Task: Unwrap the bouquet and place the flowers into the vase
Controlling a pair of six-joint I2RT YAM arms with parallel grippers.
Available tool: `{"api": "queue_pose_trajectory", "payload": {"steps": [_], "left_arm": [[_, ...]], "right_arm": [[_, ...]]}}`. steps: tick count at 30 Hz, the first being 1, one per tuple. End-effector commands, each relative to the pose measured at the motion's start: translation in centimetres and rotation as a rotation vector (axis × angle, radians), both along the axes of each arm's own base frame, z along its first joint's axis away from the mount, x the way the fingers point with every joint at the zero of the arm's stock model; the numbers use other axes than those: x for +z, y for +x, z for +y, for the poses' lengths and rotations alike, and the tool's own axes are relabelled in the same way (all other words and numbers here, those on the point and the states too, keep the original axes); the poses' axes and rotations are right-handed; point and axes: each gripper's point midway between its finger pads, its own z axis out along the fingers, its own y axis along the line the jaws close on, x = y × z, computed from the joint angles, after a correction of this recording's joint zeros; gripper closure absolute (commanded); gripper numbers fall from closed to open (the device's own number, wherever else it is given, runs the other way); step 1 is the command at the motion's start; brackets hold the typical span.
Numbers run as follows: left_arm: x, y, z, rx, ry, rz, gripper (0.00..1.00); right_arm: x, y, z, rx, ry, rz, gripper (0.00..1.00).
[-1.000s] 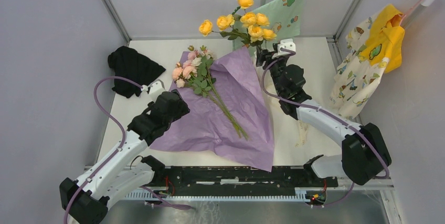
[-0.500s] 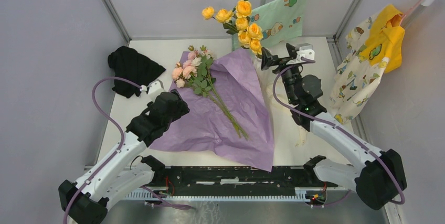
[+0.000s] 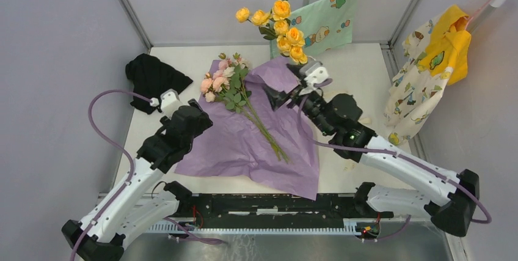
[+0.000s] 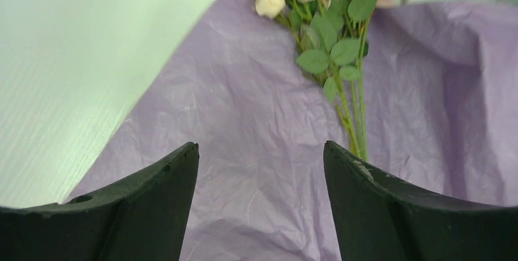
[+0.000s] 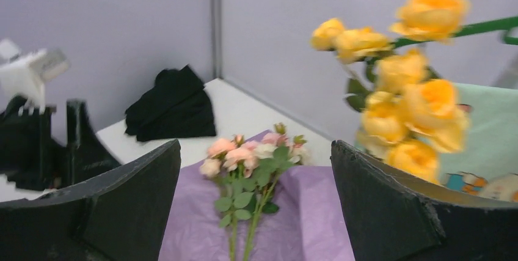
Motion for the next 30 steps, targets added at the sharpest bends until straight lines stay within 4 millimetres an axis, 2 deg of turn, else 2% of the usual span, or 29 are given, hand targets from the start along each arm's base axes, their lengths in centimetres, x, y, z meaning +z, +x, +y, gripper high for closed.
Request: {"api": "queue_pose_trajectory", "payload": {"steps": [1, 4, 9, 15, 19, 23, 27, 30], "left_arm": [[4.7, -0.3, 2.7, 0.147, -0.021, -0.134, 0.19], [5.6, -1.2, 4.0, 0.197, -0.038, -0.171, 0.19], [5.9, -2.3, 5.2, 0.228, -0.051, -0.202, 0.18], [5.3, -2.2, 4.9, 0.213, -0.037, -0.180, 0.18], [4.9, -2.2, 4.8, 0.205, -0.031, -0.168, 0.18], [4.8, -2.3, 4.7, 0.200, -0.040, -0.174, 0.18], [4.6, -2.1, 4.5, 0.189, -0.037, -0.170, 0.18], [4.2, -1.9, 4.2, 0.182, -0.036, -0.160, 0.18]], "right_arm": [[-2.4, 0.0, 3.8, 0.006, -0.161, 0.100, 0.02], [-5.1, 1.0, 5.8, 0.025, -0.219, 0.168, 0.02], [-11.8, 3.3, 9.2, 0.016, -0.390, 0.319, 0.07], [-19.5, 6.7, 11.8, -0.066, -0.572, 0.486, 0.15], [-22.5, 8.9, 13.1, -0.072, -0.619, 0.558, 0.28], [-25.0, 10.6, 13.3, -0.045, -0.598, 0.633, 0.35], [-26.7, 11.3, 13.4, 0.000, -0.607, 0.682, 0.44], [-27.8, 10.9, 14.0, 0.050, -0.630, 0.700, 0.49]]}}
